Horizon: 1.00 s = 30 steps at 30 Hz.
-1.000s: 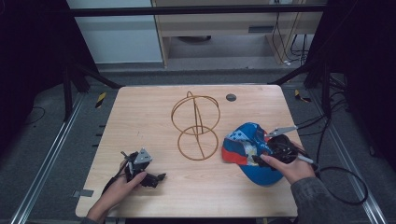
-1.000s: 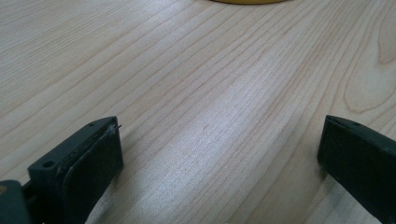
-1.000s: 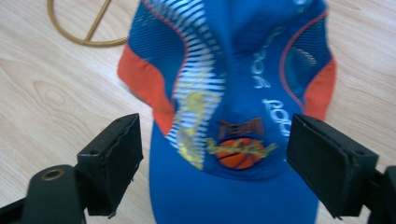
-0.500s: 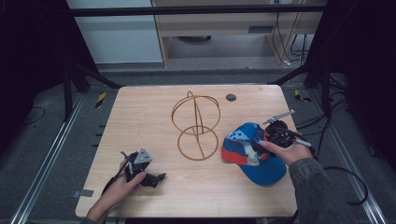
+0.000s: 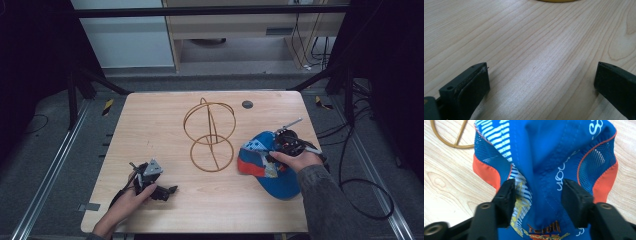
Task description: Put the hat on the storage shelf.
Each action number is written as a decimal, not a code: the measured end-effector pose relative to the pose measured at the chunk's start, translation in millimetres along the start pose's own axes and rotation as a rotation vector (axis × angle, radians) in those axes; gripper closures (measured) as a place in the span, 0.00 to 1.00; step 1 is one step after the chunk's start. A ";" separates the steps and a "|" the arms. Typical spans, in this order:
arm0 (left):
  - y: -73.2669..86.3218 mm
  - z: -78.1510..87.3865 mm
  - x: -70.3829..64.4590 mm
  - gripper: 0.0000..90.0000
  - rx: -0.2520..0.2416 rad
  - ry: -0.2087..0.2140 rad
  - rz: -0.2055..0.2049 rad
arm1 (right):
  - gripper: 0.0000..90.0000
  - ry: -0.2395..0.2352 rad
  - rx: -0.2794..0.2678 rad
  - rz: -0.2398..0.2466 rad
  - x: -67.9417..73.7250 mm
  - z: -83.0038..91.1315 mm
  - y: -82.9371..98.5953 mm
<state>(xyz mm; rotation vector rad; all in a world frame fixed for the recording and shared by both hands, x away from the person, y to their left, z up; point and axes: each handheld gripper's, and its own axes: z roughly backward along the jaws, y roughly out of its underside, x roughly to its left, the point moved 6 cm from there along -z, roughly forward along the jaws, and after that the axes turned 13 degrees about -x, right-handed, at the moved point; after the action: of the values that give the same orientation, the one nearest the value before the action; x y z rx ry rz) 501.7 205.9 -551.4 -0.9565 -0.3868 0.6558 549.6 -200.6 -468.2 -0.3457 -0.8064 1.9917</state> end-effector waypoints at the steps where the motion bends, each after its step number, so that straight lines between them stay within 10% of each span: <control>1: 0.0 0.0 0.0 0.00 0.000 0.000 0.000 | 0.55 0.000 0.001 -0.005 -0.5 -0.5 0.4; 16: 0.2 0.2 0.2 0.00 -0.001 0.007 -0.003 | 0.98 -0.044 0.010 -0.003 -2.3 -0.8 4.0; 30: 0.2 0.2 0.2 0.00 0.000 0.007 -0.003 | 1.00 -0.057 -0.039 0.008 -9.7 48.9 -9.9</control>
<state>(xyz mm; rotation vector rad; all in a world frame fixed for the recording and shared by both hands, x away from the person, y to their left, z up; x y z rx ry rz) 501.7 206.3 -551.4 -0.9580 -0.3823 0.6491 535.2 -224.9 -425.9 -0.3161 -0.8823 2.0034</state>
